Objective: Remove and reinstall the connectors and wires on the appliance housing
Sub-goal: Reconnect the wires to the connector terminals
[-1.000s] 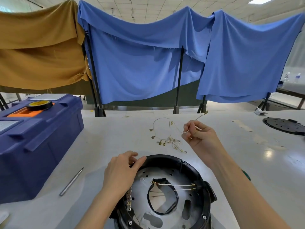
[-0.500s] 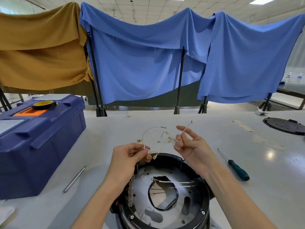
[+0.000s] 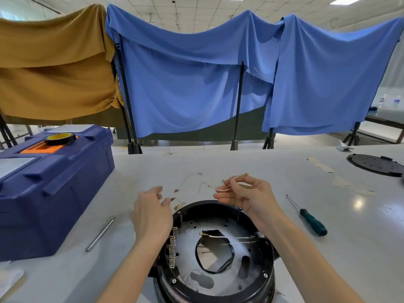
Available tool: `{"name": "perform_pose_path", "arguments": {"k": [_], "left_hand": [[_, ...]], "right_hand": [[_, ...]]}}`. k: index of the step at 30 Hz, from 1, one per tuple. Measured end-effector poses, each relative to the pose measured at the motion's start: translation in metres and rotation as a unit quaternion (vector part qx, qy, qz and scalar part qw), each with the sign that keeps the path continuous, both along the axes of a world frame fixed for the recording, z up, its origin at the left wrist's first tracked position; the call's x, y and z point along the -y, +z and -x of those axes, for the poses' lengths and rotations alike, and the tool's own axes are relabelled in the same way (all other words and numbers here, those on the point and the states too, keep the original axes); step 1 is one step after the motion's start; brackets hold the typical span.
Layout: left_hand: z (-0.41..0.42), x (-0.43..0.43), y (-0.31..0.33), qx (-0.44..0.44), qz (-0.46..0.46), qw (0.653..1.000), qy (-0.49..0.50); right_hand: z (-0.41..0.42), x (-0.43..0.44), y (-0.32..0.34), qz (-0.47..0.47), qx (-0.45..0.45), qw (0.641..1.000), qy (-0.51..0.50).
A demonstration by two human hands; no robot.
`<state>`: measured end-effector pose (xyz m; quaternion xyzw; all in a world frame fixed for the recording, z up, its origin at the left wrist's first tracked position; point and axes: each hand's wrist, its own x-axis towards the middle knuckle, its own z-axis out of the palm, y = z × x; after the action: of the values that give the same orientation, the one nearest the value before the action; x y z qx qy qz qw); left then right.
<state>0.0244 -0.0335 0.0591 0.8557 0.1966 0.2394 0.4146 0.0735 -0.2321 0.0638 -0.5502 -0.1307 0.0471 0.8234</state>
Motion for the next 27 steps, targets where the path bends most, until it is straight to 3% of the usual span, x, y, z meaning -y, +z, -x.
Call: {"name": "perform_pose_path", "arguments": {"k": [2, 4, 6, 12, 16, 22, 24, 27], "left_hand": [[0.006, 0.011, 0.006, 0.101, -0.077, 0.992, 0.018], [0.010, 0.024, 0.016, 0.186, -0.104, 0.976, -0.050], [0.010, 0.036, 0.023, 0.211, -0.102, 0.962, -0.137], [0.006, 0.058, 0.022, 0.203, -0.043, 0.940, -0.272], [0.000, 0.061, 0.019, 0.235, -0.101, 0.941, -0.220], [-0.002, 0.065, 0.024, 0.271, -0.140, 0.924, -0.231], [-0.001, 0.061, 0.024, 0.288, -0.161, 0.914, -0.237], [-0.001, 0.062, 0.018, 0.192, -0.136, 0.919, -0.315]], "right_hand": [[0.003, -0.003, 0.002, 0.011, 0.002, 1.000, 0.007], [0.006, -0.006, 0.002, 0.025, 0.010, 0.999, 0.020], [0.010, -0.008, 0.002, 0.044, 0.027, 0.998, 0.031], [0.017, -0.013, 0.002, 0.069, 0.079, 0.994, 0.015], [0.018, -0.011, 0.003, 0.085, 0.101, 0.991, 0.018], [0.014, -0.002, 0.001, 0.128, 0.108, 0.986, 0.022], [0.007, 0.009, 0.001, 0.134, 0.102, 0.985, -0.037], [-0.006, 0.032, -0.005, 0.152, 0.090, 0.972, -0.157]]}}
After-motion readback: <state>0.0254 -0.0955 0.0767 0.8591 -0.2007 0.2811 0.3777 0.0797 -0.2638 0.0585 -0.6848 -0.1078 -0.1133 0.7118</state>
